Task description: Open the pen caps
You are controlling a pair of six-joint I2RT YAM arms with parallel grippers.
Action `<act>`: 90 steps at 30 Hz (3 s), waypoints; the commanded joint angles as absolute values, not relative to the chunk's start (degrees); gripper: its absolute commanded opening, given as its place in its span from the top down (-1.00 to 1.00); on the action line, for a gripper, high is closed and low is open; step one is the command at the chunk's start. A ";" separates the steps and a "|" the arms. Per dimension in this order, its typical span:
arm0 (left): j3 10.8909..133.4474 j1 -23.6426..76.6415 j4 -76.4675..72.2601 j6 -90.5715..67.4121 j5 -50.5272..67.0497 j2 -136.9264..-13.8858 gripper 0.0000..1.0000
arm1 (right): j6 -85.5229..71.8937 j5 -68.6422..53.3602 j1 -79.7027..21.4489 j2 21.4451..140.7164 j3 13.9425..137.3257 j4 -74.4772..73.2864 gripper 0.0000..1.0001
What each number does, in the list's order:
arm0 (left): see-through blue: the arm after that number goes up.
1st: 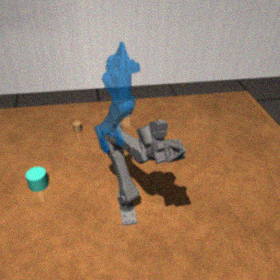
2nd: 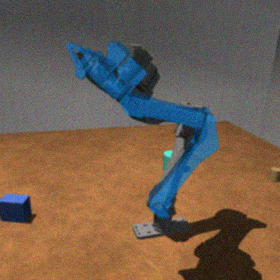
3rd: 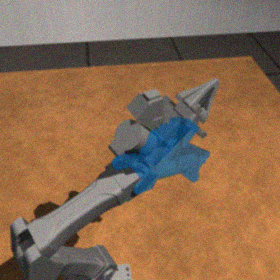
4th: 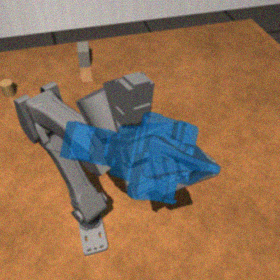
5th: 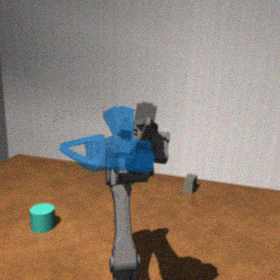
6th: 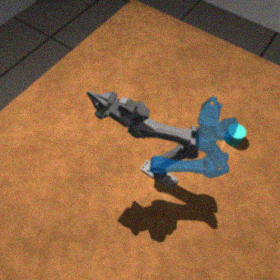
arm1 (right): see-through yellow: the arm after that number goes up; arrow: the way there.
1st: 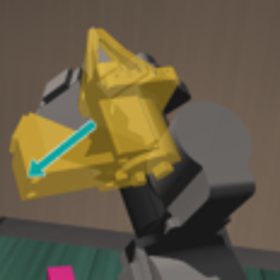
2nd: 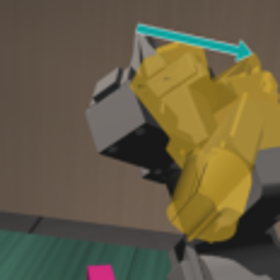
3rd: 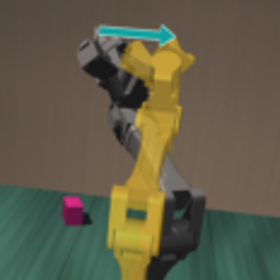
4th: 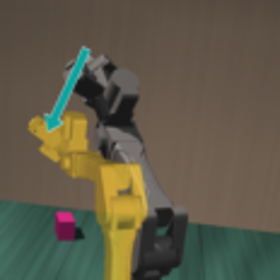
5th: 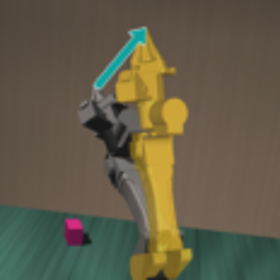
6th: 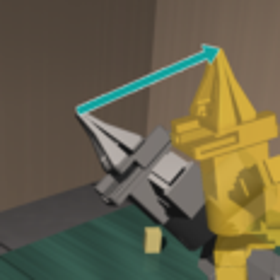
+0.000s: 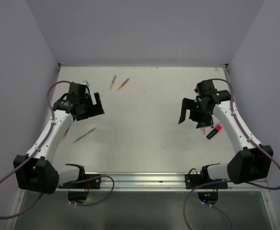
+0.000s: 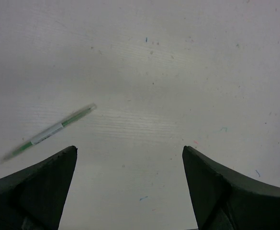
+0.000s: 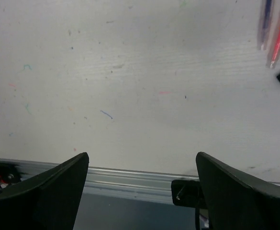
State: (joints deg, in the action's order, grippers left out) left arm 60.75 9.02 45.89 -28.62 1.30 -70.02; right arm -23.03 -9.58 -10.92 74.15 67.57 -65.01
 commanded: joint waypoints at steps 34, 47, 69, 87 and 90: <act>69.43 12.66 40.25 -19.07 3.96 -81.30 -0.94 | -14.50 1.58 2.55 114.53 83.25 -44.74 0.21; 67.76 12.66 39.38 -18.11 3.51 -80.60 -0.93 | -14.07 2.64 -2.28 115.75 80.76 -44.73 1.00; 66.10 21.00 13.19 -24.08 36.29 -86.92 -0.61 | -44.99 -33.66 -21.71 111.36 98.61 -30.06 1.00; 65.39 22.68 7.30 -27.86 42.62 -91.93 -0.05 | -48.78 -32.17 -23.29 110.30 98.09 -26.19 1.00; 65.48 22.85 6.51 -28.83 44.20 -92.54 -0.06 | -48.60 -31.82 -23.73 110.48 98.35 -26.11 1.00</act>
State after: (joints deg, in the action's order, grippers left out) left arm 64.51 22.33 9.72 -27.22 40.84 -91.74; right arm -47.62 -31.46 -22.98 113.06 97.89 -28.01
